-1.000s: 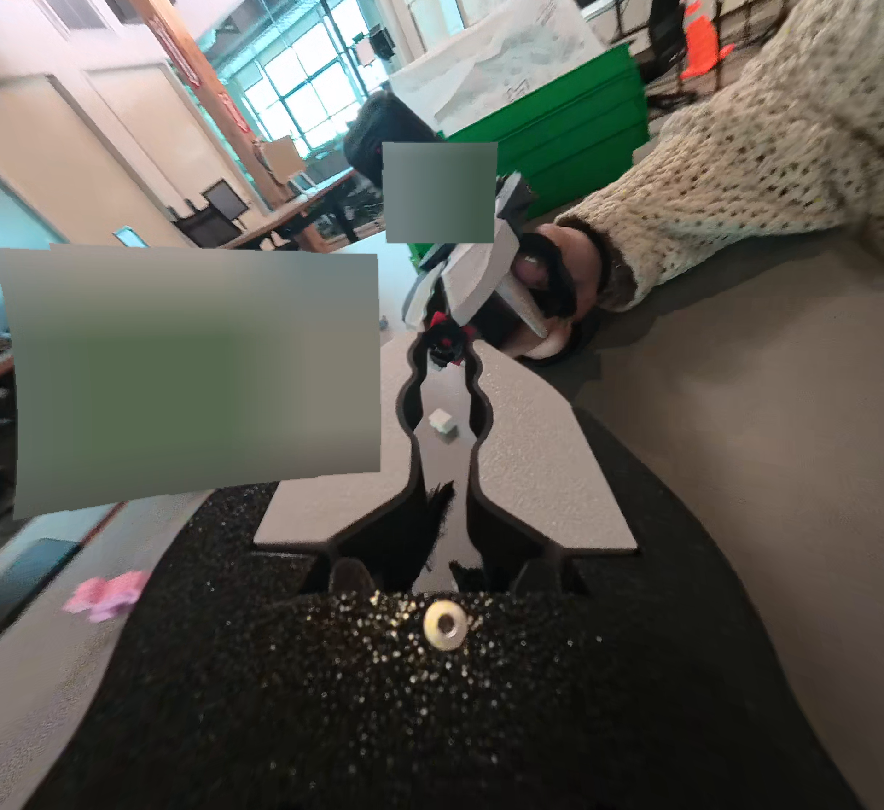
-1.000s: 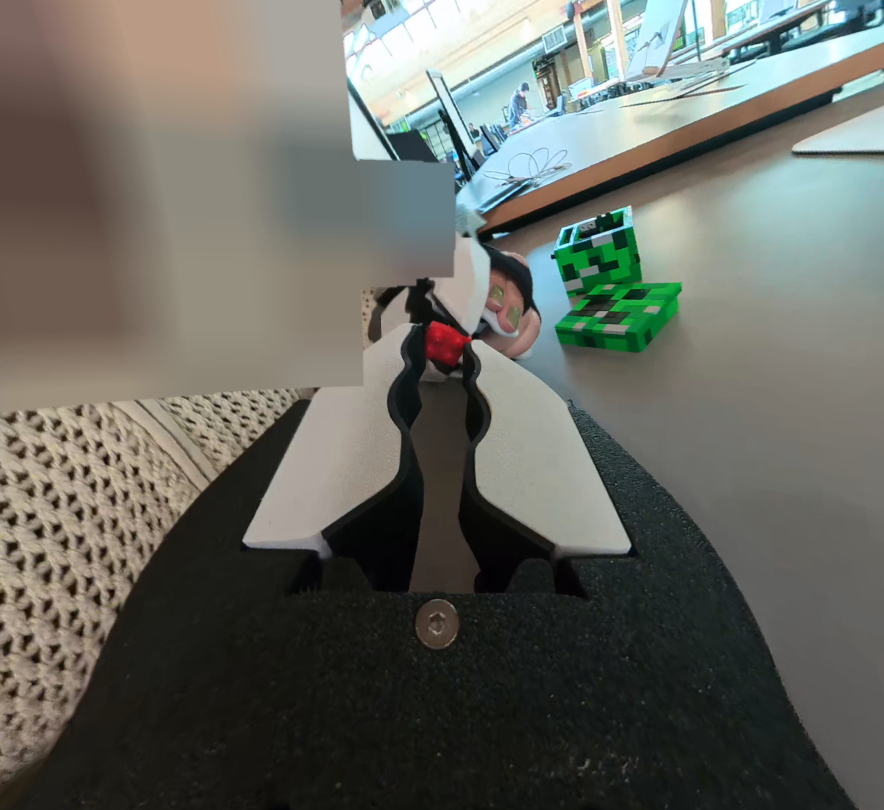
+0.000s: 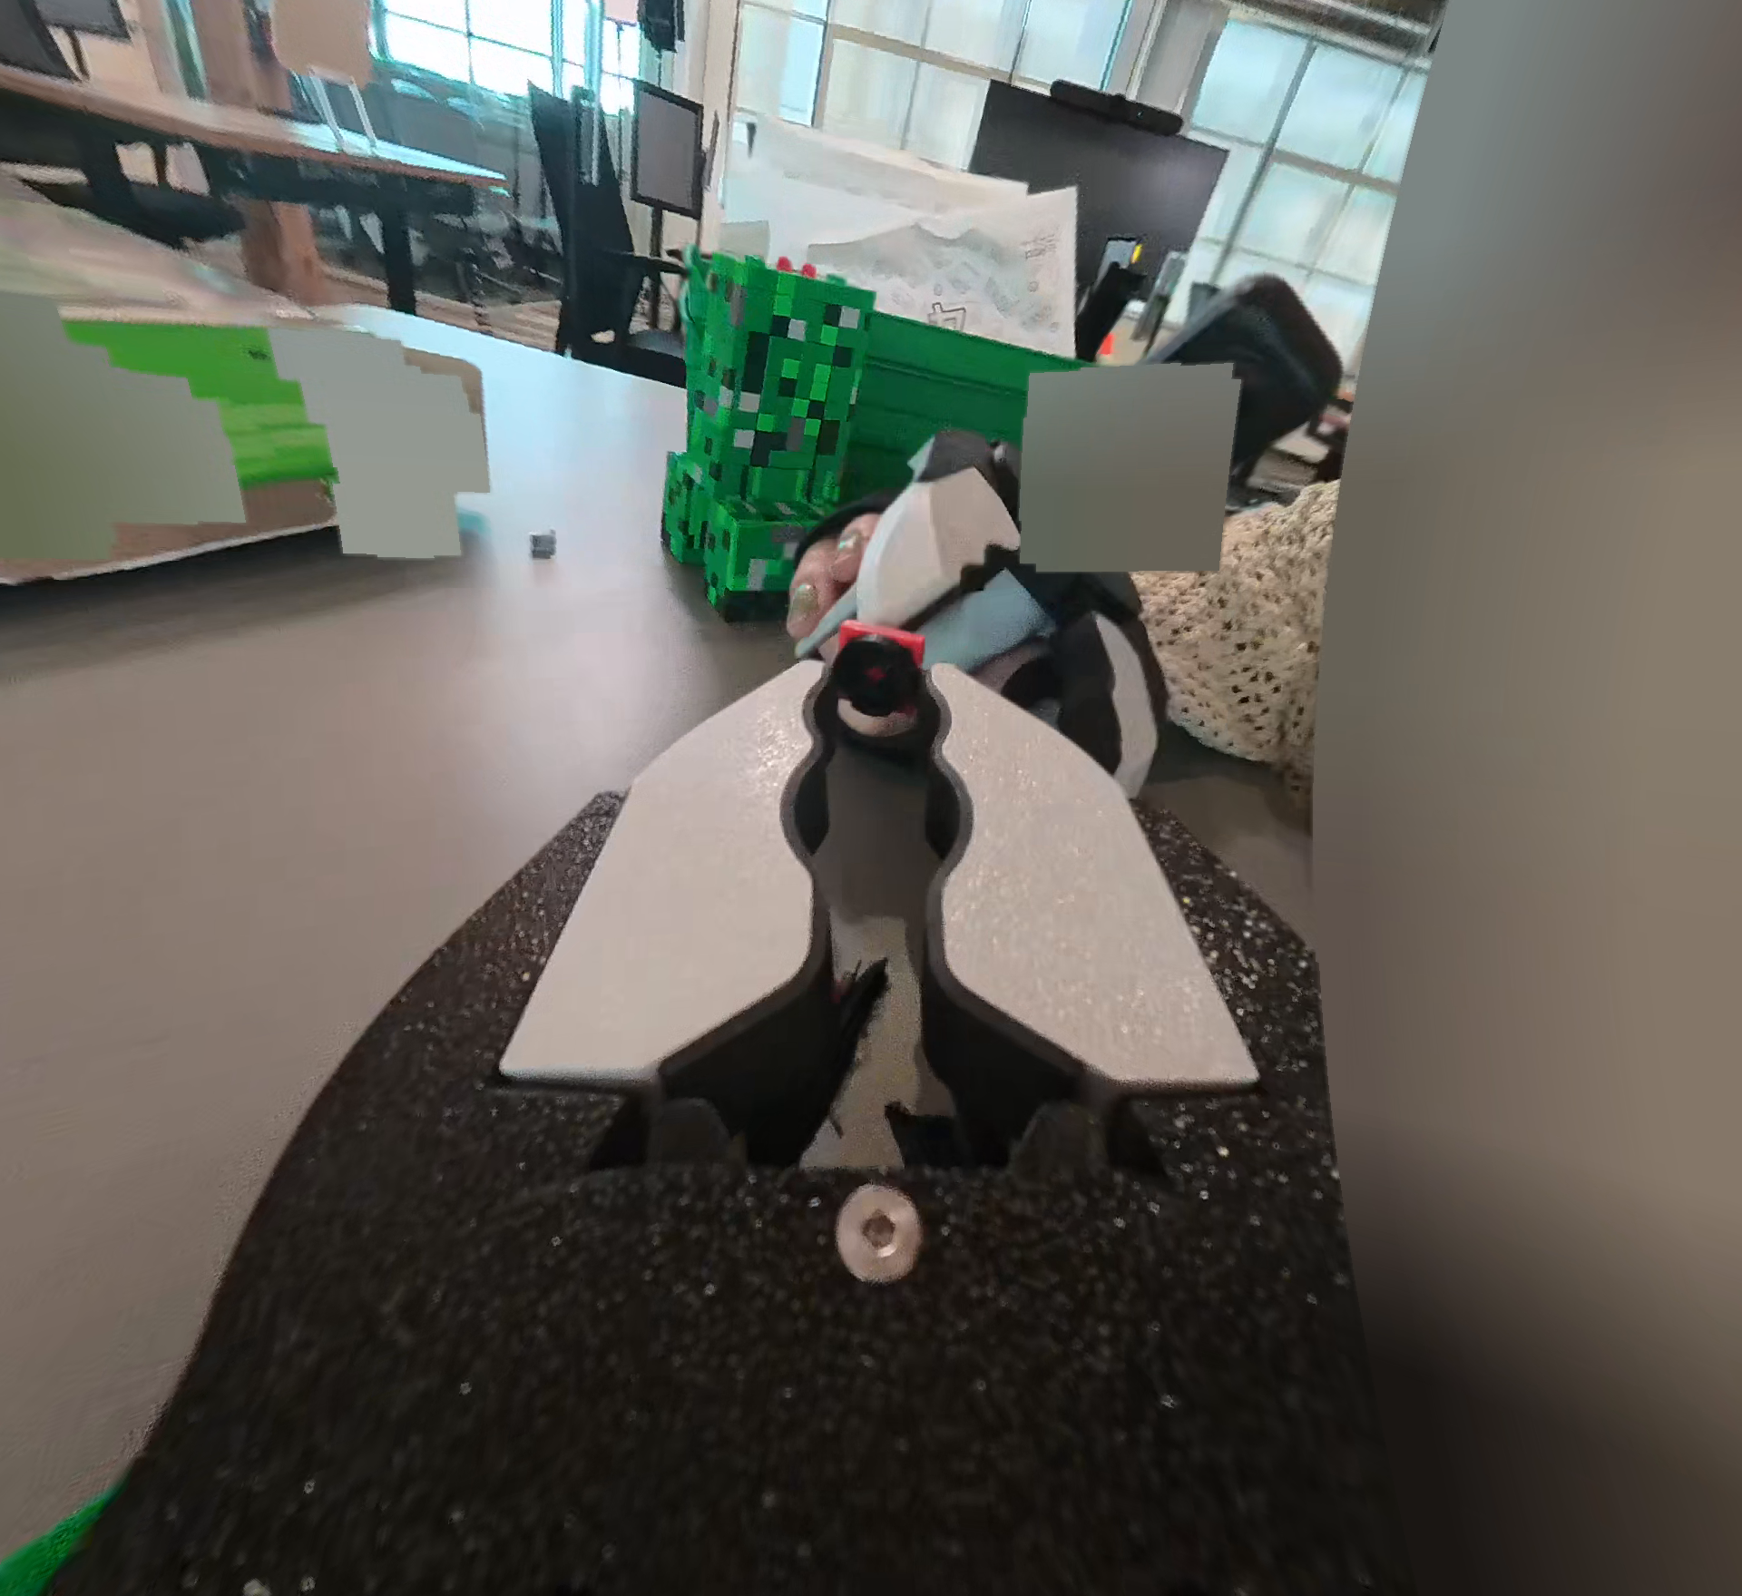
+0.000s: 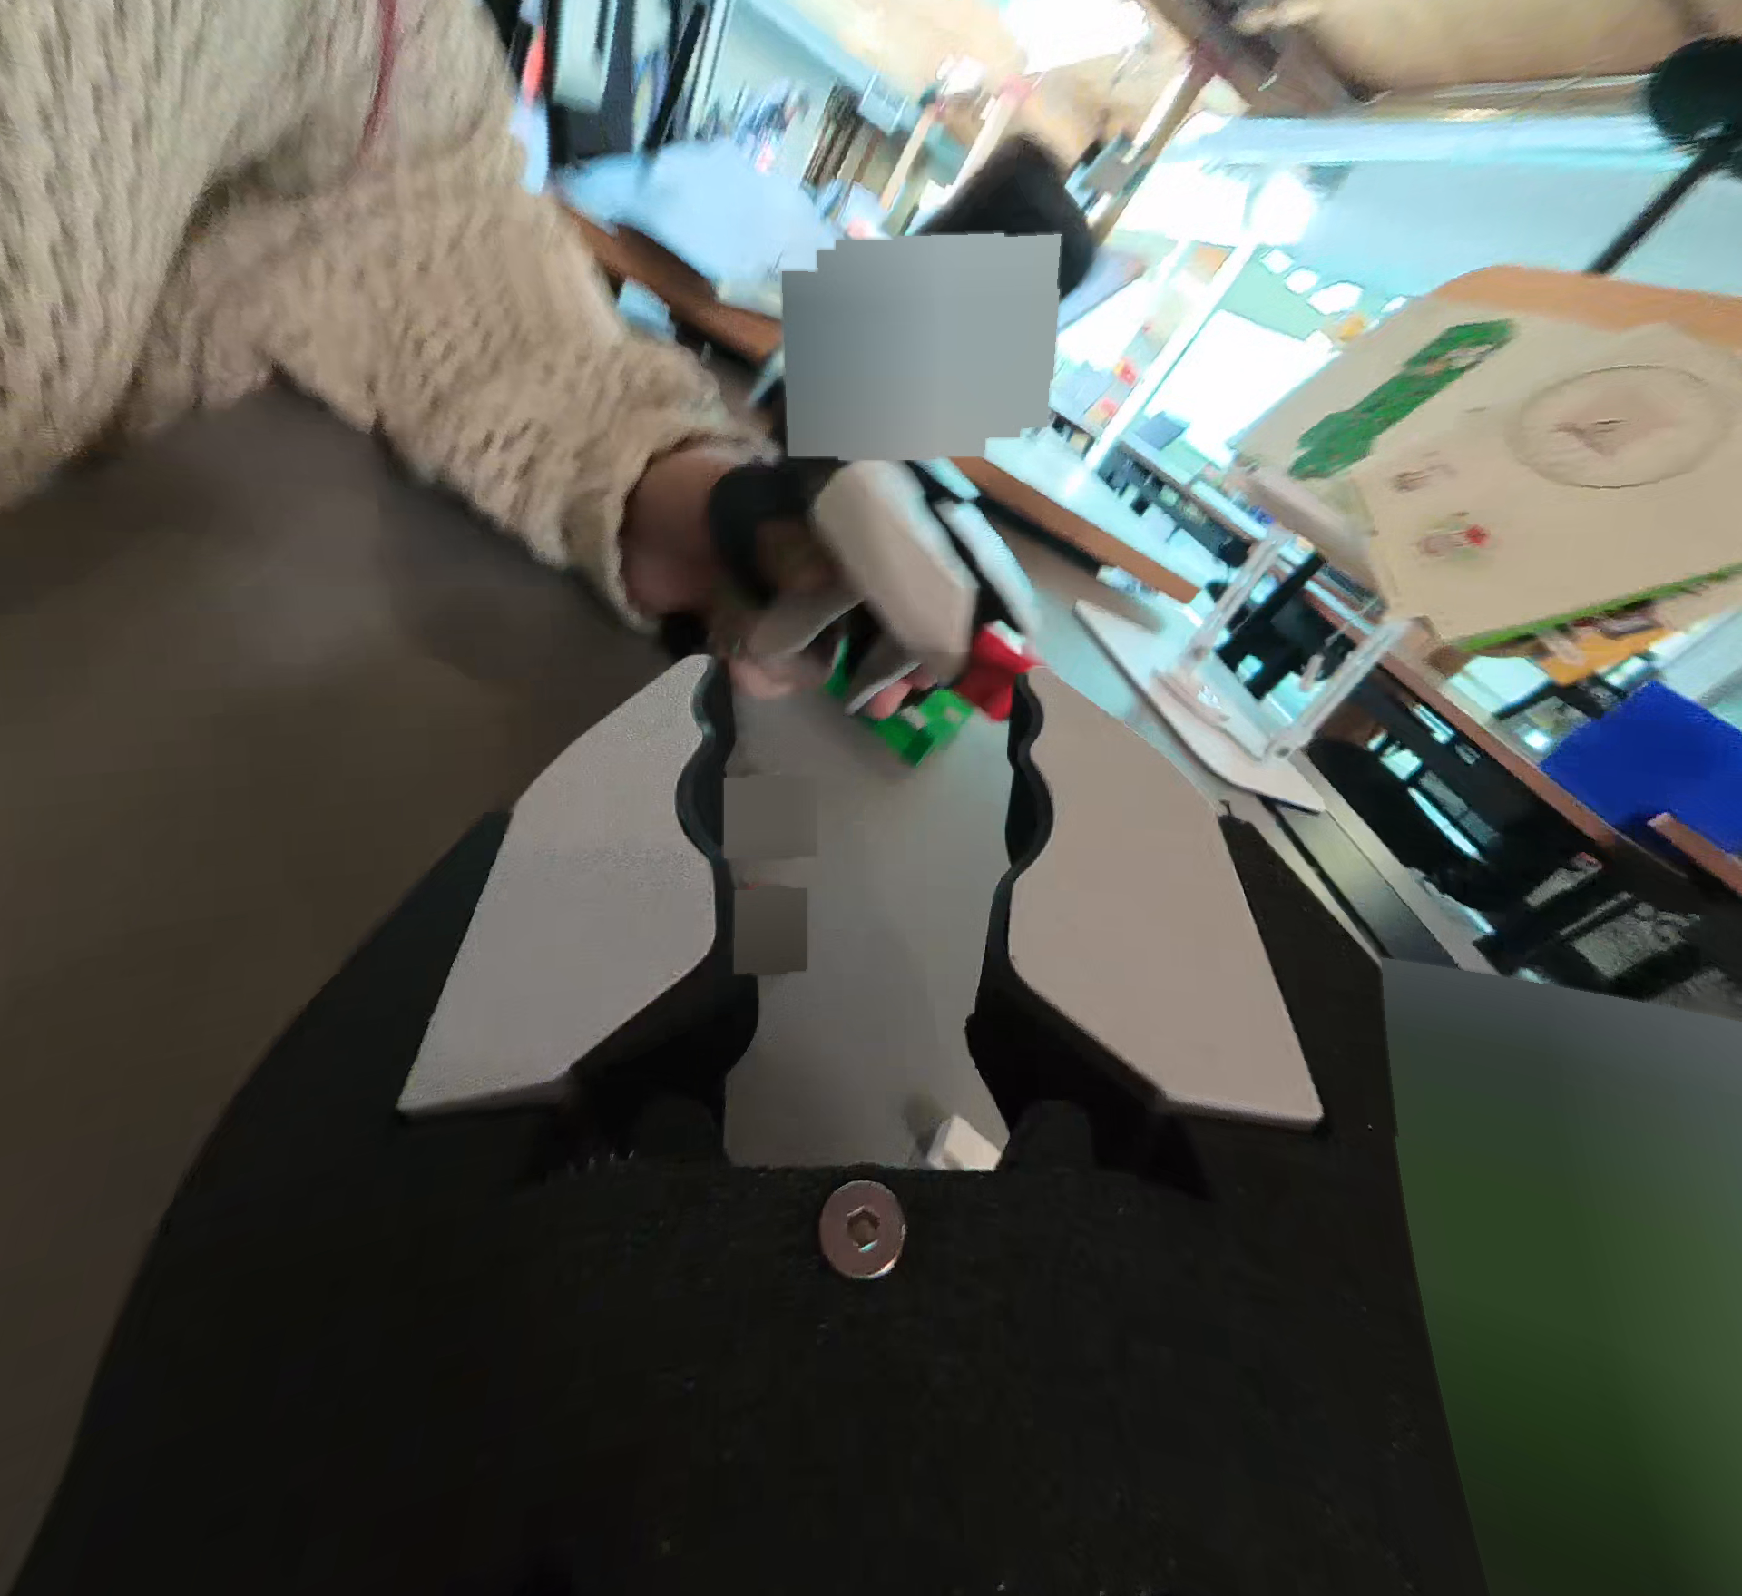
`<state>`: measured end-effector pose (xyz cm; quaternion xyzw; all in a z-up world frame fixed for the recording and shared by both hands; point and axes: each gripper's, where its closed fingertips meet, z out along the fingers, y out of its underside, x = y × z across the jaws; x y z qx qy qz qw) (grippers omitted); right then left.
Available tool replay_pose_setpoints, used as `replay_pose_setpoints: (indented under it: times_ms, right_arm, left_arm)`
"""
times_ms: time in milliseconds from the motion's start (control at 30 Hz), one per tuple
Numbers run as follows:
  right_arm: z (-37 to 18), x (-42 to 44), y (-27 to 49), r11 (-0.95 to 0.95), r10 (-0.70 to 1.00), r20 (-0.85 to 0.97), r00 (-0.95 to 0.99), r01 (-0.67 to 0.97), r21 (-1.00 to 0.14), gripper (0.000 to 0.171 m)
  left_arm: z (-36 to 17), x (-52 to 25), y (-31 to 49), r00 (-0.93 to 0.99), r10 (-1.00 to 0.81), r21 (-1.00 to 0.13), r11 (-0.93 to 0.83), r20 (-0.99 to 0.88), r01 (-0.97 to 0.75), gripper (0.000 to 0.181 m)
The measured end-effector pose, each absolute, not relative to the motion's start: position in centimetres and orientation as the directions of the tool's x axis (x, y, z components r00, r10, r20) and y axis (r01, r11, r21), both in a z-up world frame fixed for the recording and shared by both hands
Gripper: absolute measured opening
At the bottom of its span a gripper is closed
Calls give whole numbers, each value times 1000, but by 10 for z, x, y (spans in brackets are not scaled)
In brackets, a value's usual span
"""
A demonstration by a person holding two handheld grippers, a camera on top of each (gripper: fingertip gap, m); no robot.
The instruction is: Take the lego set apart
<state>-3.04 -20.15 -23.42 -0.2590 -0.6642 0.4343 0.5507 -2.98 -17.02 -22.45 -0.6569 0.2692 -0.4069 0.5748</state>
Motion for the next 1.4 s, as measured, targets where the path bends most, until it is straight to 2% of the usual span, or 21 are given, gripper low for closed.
replay_pose_setpoints:
  times_ms: [67, 200, 433, 533, 900, 967, 1000, 1233, 1400]
  right_arm:
    - [-239, -34, -201, 579, 777, 590, -220, -120, -807, 54]
    - [-240, -37, -193, 722, 680, 726, -103, -78, -688, 41]
    - [-234, -37, -183, 784, 618, 786, -16, -50, -618, 39]
    - [-236, -35, -180, 811, 585, 811, -10, -36, -585, 19]
    - [-228, -31, -178, 748, 660, 750, -37, -62, -661, 17]
    - [-228, -30, -179, 749, 658, 752, -42, -70, -659, 17]
    - [-228, -30, -181, 747, 659, 751, -50, -79, -660, 17]
    - [-228, -27, -189, 708, 686, 719, -114, -124, -695, 16]
    - [-228, -25, -193, 675, 709, 689, -151, -137, -725, 16]
  left_arm:
    - [-227, -29, -171, 490, -826, -960, -253, 280, 123, 15]
    - [-231, -27, -172, 451, -822, -936, -327, 349, 130, 15]
    - [-237, -19, -177, 422, -841, -937, -343, 338, 65, 15]
    - [-239, -16, -179, 416, -850, -940, -338, 324, 43, 15]
    - [-226, -16, -187, 332, -888, -948, -297, 318, 114, 27]
    - [-226, -16, -186, 309, -885, -937, -325, 349, 127, 23]
    - [-226, -17, -185, 306, -878, -930, -342, 367, 134, 15]
    - [-227, -15, -191, 199, -862, -884, -445, 466, 146, 14]
    - [-227, -14, -193, 214, -875, -901, -414, 434, 132, 14]
